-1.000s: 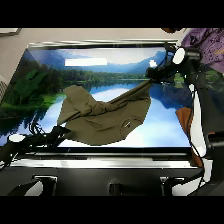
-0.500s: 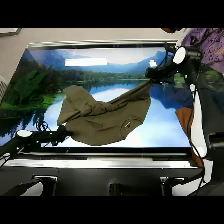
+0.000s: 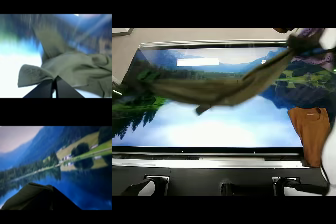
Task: Fold the clothes and pants, and hang the long-sleeved shirts on hangers.
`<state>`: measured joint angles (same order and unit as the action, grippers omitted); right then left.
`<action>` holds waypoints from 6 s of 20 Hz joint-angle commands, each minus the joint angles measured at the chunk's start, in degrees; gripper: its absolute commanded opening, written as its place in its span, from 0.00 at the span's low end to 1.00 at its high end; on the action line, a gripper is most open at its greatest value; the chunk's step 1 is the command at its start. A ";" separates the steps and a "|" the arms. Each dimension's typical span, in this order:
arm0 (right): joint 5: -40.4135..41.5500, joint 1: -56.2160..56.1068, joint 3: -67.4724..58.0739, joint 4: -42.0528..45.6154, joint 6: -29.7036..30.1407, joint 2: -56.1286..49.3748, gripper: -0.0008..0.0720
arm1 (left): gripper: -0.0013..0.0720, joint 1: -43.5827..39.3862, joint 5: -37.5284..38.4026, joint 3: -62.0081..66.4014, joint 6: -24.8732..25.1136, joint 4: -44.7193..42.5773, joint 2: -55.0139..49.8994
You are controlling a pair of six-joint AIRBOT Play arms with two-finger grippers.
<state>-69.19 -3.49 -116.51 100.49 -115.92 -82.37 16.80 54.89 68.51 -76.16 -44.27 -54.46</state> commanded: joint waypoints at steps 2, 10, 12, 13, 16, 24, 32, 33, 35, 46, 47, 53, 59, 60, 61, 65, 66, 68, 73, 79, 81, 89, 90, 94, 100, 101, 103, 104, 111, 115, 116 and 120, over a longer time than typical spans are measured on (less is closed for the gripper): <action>1.01 1.51 -0.66 9.75 -5.60 16.52 0.05 | 0.04 7.13 0.63 23.10 -7.50 -6.60 10.05; 11.61 1.51 -0.66 12.07 -5.16 35.80 0.05 | 0.04 11.45 1.09 27.91 -22.47 -22.23 22.71; 11.23 1.51 -0.66 11.98 -5.22 33.09 0.05 | 0.04 11.45 3.34 26.93 -22.45 -21.40 20.70; 9.53 1.51 -0.63 11.28 -5.42 30.27 0.05 | 0.04 11.39 5.55 25.97 -22.43 -20.09 18.80; 2.58 1.49 -0.59 5.49 -5.35 17.55 0.05 | 0.04 9.79 10.60 20.96 -19.21 -15.67 11.02; -1.64 1.44 -0.59 -17.31 -0.79 -21.73 0.05 | 0.04 -2.99 0.20 6.60 -15.37 -22.38 -19.76; -2.60 1.44 -0.61 -33.05 -0.33 -34.47 0.30 | 0.04 -7.58 -0.98 6.54 -16.83 -22.25 -33.35; -3.85 1.57 -0.61 -33.35 1.42 -34.07 0.40 | 0.04 -7.56 -0.94 6.56 -16.85 -22.23 -33.20; -9.05 2.82 -0.61 -34.29 8.39 -32.22 0.63 | 0.04 -7.19 -0.13 6.80 -16.83 -22.38 -32.81; -14.47 21.09 50.53 -39.52 36.02 0.22 0.68 | 0.04 -5.92 3.89 6.95 -16.85 -22.23 -30.69; -12.61 21.68 56.78 -40.52 37.77 2.86 0.68 | 0.04 -5.92 4.11 6.95 -16.85 -22.23 -30.69; -6.56 21.86 74.86 -49.05 43.80 6.36 0.68 | 0.04 -5.92 4.26 6.95 -16.85 -22.21 -30.69; -2.97 21.86 78.75 -51.80 45.46 6.34 0.70 | 0.04 -5.92 4.26 6.95 -16.85 -22.18 -30.69; -2.82 21.86 78.95 -52.06 45.42 6.34 0.70 | 0.04 -5.92 4.24 6.95 -16.85 -22.21 -30.69; -2.84 21.75 79.21 -52.15 45.44 6.34 0.70 | 0.04 -5.92 4.22 6.95 -16.85 -22.21 -30.71; -2.69 21.75 83.12 -54.77 46.84 6.36 0.70 | 0.04 -5.92 4.22 6.95 -16.85 -22.21 -30.71; -2.29 21.75 84.15 -55.47 47.39 6.36 0.69 | 0.04 -5.92 4.22 6.95 -16.85 -22.21 -30.71; -1.25 21.75 85.40 -56.30 47.39 6.36 0.69 | 0.04 -5.92 4.20 6.95 -16.85 -22.21 -30.71; 0.42 21.75 87.19 -58.12 47.41 6.34 0.66 | 0.04 -5.92 4.20 6.95 -16.85 -22.21 -30.86; -0.33 21.75 86.09 -61.46 48.83 6.36 0.05 | 0.04 -5.92 4.17 6.95 -16.83 -22.23 -30.86; -0.35 21.77 80.08 -60.54 46.25 6.36 0.05 | 0.04 -5.92 4.17 6.95 -16.85 -22.23 -30.86; 15.15 21.75 33.00 -45.99 21.31 -2.95 0.05 | 0.04 -5.92 4.22 6.93 -16.85 -22.23 -30.86; 15.15 21.75 28.65 -45.77 19.08 -5.90 0.05 | 0.04 -5.92 4.24 6.93 -16.85 -22.23 -30.86; 12.63 21.75 24.22 -48.57 14.43 -13.18 0.05 | 0.04 -5.95 4.46 6.93 -16.90 -22.21 -30.86; 1.03 24.35 24.22 -48.26 19.78 -11.21 0.61 | 0.04 -5.92 5.77 6.91 -16.87 -22.21 -30.86; -2.47 25.62 24.33 -46.45 21.44 -10.19 0.61 | 0.04 -5.92 5.77 6.91 -16.87 -22.21 -30.86; -7.52 28.06 26.95 -44.26 25.20 -7.28 0.60 | 0.04 -5.92 5.77 6.91 -16.87 -22.21 -30.86; -8.28 28.89 30.42 -44.26 26.80 -5.11 0.60 | 0.04 -5.92 5.77 6.91 -16.87 -22.21 -30.86; 3.37 20.39 79.67 -64.39 34.71 17.07 0.59 | 0.04 -5.92 6.43 6.88 -16.87 -22.21 -30.88; 7.98 5.90 90.01 -67.04 34.21 19.45 0.68 | 0.04 -5.92 6.47 6.91 -16.87 -22.21 -30.88; 9.20 2.49 90.31 -66.71 33.53 19.45 0.68 | 0.04 -5.92 6.60 6.91 -16.87 -22.21 -30.88; 11.74 -4.70 90.29 -62.23 25.81 19.45 0.68 | 0.04 -5.92 6.86 6.91 -16.85 -22.21 -30.88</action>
<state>-59.88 -2.98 -27.92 36.42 -85.62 -63.42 10.81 61.56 75.42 -93.06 -66.48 -85.30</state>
